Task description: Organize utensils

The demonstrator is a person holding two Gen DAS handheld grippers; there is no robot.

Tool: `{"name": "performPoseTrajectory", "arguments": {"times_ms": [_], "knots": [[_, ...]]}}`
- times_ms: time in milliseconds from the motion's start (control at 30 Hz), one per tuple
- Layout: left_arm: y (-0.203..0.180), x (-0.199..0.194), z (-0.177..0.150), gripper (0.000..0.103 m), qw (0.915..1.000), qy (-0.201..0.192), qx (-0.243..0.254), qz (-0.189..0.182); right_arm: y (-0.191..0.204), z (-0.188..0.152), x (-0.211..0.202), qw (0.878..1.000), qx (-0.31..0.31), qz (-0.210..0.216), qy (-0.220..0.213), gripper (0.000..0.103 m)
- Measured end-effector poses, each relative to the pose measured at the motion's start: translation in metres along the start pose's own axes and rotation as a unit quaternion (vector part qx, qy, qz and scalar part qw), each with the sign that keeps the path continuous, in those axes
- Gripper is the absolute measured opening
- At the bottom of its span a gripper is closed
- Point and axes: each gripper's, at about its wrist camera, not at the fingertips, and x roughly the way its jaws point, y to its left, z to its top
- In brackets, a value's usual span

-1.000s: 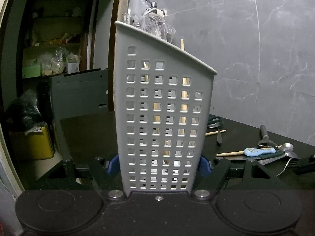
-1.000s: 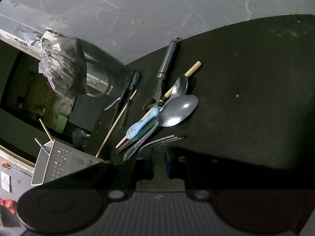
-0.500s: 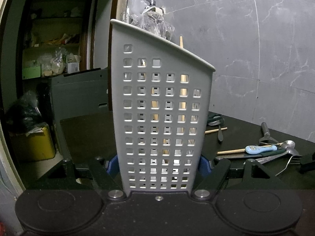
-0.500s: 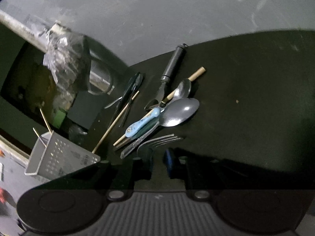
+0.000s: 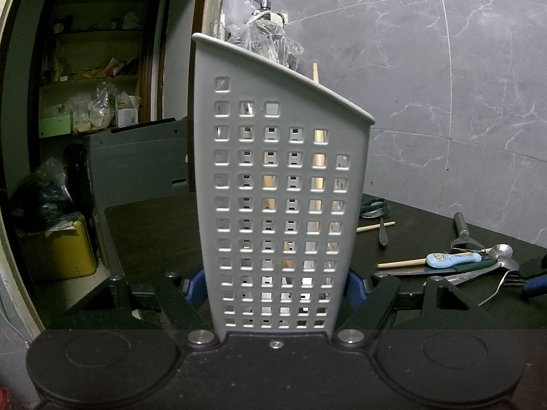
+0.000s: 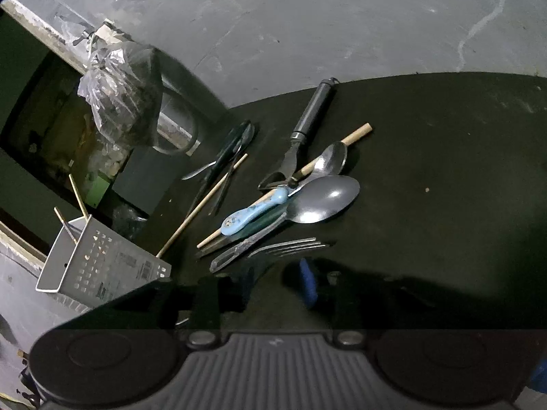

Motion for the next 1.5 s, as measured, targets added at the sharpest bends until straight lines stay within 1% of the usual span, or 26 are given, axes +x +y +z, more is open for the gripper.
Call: {"name": "performPoseTrajectory", "arguments": {"times_ms": [33, 167, 267, 300, 333, 367, 500, 667, 833, 967, 1167, 1300, 1467, 1500], "knots": [[0.000, 0.000, 0.000, 0.078, 1.0000, 0.000, 0.000, 0.000, 0.001, 0.000, 0.000, 1.000, -0.001, 0.000, 0.000, 0.045], [0.000, 0.001, 0.000, 0.078, 1.0000, 0.000, -0.001, -0.001, 0.005, 0.001, 0.000, 1.000, -0.004, -0.002, 0.001, 0.052], [0.000, 0.000, 0.000, 0.078, 1.0000, 0.000, -0.001, 0.000, 0.009, 0.003, 0.000, 1.000, -0.007, -0.002, 0.005, 0.063], [0.000, 0.001, 0.000, 0.078, 1.0000, 0.001, 0.000, 0.000, 0.010, 0.004, 0.000, 1.000, -0.007, -0.002, 0.009, 0.070], [0.000, 0.000, 0.000, 0.078, 1.0000, 0.000, -0.001, 0.000, 0.012, 0.006, 0.000, 1.000, -0.006, -0.002, 0.013, 0.075], [0.000, 0.000, 0.000, 0.078, 1.0000, 0.000, -0.001, -0.001, 0.013, 0.008, 0.001, 1.000, -0.003, -0.005, 0.019, 0.076], [0.000, 0.001, 0.000, 0.078, 1.0000, 0.001, -0.003, -0.003, 0.021, 0.013, 0.004, 0.999, -0.022, -0.031, 0.031, 0.076], [0.002, 0.001, 0.000, 0.078, 1.0000, 0.002, -0.005, -0.004, 0.028, 0.013, 0.006, 0.997, -0.044, -0.049, 0.036, 0.076], [0.003, 0.002, 0.001, 0.078, 1.0000, 0.003, -0.006, -0.003, 0.033, 0.014, 0.007, 0.995, -0.064, -0.059, 0.042, 0.076], [0.003, 0.002, 0.001, 0.078, 1.0000, 0.004, -0.007, -0.002, 0.033, 0.017, 0.009, 0.995, -0.063, -0.059, 0.045, 0.076], [0.003, 0.003, 0.001, 0.078, 1.0000, 0.005, -0.006, -0.001, 0.021, 0.024, 0.010, 0.998, -0.011, -0.036, 0.048, 0.076], [0.002, 0.003, 0.001, 0.078, 1.0000, 0.006, -0.006, 0.000, 0.015, 0.031, 0.014, 0.998, 0.021, -0.030, 0.054, 0.071], [0.003, 0.004, 0.001, 0.078, 1.0000, 0.006, -0.007, 0.000, 0.009, 0.042, 0.021, 0.995, 0.060, -0.035, 0.071, 0.065], [0.003, 0.004, 0.000, 0.078, 1.0000, 0.006, -0.008, 0.000, 0.007, 0.043, 0.022, 0.994, 0.067, -0.035, 0.074, 0.061]]}}
